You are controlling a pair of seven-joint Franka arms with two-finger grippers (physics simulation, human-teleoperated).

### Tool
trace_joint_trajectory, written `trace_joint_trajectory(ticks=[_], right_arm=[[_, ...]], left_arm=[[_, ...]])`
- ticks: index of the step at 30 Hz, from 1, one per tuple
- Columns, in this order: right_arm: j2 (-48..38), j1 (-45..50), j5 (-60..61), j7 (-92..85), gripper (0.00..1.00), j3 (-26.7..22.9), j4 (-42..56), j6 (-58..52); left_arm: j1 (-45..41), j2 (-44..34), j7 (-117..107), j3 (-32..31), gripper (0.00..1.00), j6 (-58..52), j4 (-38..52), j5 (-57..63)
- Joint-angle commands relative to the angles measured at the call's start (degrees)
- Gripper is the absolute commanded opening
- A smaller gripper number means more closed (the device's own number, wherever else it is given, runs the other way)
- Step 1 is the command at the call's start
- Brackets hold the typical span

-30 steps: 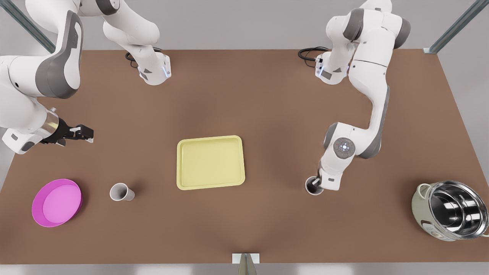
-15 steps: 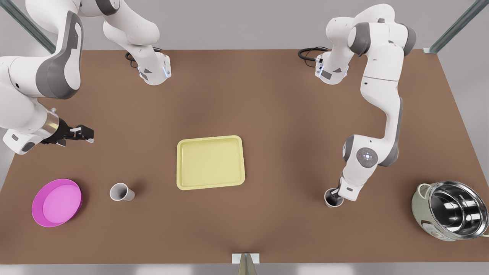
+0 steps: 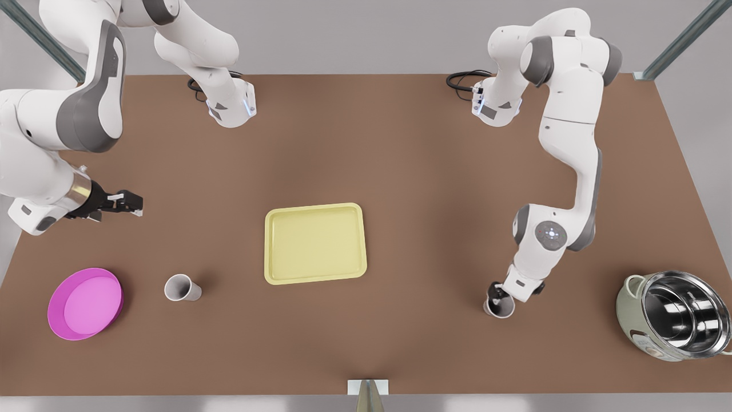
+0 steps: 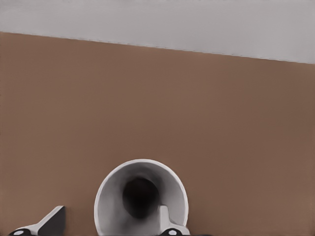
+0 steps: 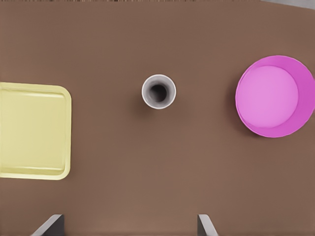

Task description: Use the left arm to pick up the white IKEA cup from the tray and place it on the middle-left position; use the right arm to pick up the white IKEA cup from the tray and place it on the middle-right position

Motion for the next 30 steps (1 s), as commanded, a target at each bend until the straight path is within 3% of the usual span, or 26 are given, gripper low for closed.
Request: trace_joint_trajectory(ticks=[1, 6, 9, 10, 11, 13, 27, 30], right_arm=[[-0.1, 0.0, 0.0, 0.0, 1.00, 0.0, 0.1, -0.1], [-0.1, 0.0, 0.0, 0.0, 1.00, 0.1, 0.1, 0.0], [0.1, 0.0, 0.0, 0.0, 1.00, 0.1, 0.0, 0.0], [0.2, 0.0, 0.0, -0.1, 1.00, 0.1, 0.0, 0.0], [0.2, 0.0, 0.0, -0.1, 1.00, 0.1, 0.0, 0.0], [0.6, 0.1, 0.1, -0.1, 1.00, 0.2, 0.0, 0.0], [0.5, 0.1, 0.0, -0.1, 1.00, 0.2, 0.0, 0.0], [3.9, 0.4, 0.1, 0.0, 1.00, 0.7, 0.1, 0.0]], left_arm=[[-0.5, -1.8, 6.7, -0.2, 1.00, -13.2, 3.5, 1.1], [-0.9, -7.6, 6.9, -3.1, 1.00, -48.2, 16.9, 0.3], [3.8, -17.6, 20.3, -2.8, 1.00, -57.7, 16.4, -9.5], [3.7, -22.3, 20.3, -3.1, 1.00, -55.4, 9.9, -8.2], [3.9, -29.6, 20.2, -2.8, 1.00, -45.5, -2.4, -8.3], [4.0, -26.0, 20.3, -2.7, 1.00, -46.1, 3.3, -7.9], [4.2, -25.9, 19.7, -2.6, 1.00, -46.8, 3.5, -8.0], [4.2, -25.9, 19.6, -2.6, 1.00, -46.8, 3.5, -8.0]])
